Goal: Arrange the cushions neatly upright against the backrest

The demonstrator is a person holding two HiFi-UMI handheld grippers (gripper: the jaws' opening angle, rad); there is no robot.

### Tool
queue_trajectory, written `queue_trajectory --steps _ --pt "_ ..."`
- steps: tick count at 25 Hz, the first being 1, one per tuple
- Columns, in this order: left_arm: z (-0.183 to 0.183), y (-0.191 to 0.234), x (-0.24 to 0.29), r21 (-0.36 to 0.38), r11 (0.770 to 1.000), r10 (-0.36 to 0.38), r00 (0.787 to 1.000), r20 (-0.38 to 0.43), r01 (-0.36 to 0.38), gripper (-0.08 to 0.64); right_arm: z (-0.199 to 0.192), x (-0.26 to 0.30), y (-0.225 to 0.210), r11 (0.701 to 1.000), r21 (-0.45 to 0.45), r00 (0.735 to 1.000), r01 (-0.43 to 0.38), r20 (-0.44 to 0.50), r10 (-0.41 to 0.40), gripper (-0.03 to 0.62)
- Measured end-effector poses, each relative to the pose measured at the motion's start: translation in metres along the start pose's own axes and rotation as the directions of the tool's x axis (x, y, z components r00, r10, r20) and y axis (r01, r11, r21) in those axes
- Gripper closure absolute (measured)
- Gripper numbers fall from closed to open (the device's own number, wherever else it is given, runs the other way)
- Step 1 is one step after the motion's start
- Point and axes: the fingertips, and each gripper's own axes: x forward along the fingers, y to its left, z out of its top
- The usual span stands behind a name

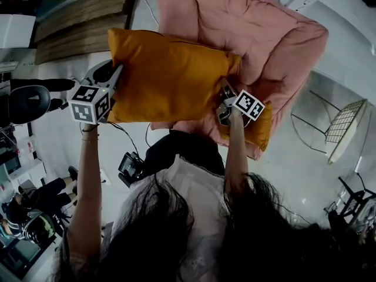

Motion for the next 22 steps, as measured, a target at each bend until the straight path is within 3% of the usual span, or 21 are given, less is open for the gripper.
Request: queue_trajectory --steps 9,13,18,22 --pt "0.008 -0.001 -0.05 -0.062 0.998 0.033 0.991 0.128 -0.025 0.472 0.061 -0.038 0.082 0.98 -0.18 0.99 -0.085 0.095 0.103 0.561" --pt "0.031 -0.017 -0.046 -0.055 0.998 -0.009 0.982 0.187 0.02 0.477 0.112 -0.067 0.108 0.964 -0.251 0.976 -0.091 0.17 0.136 0.561" --pt "0.045 -0.058 -0.012 -0.019 0.991 -0.129 0.976 0.178 0.134 0.48 0.162 -0.119 0.108 0.958 -0.285 0.957 -0.022 0.272 0.103 0.561" --pt "0.044 -0.107 0.035 -0.011 0.974 -0.221 0.965 0.143 0.225 0.482 0.179 -0.162 0.062 0.962 -0.251 0.946 0.104 0.324 -0.018 0.561"
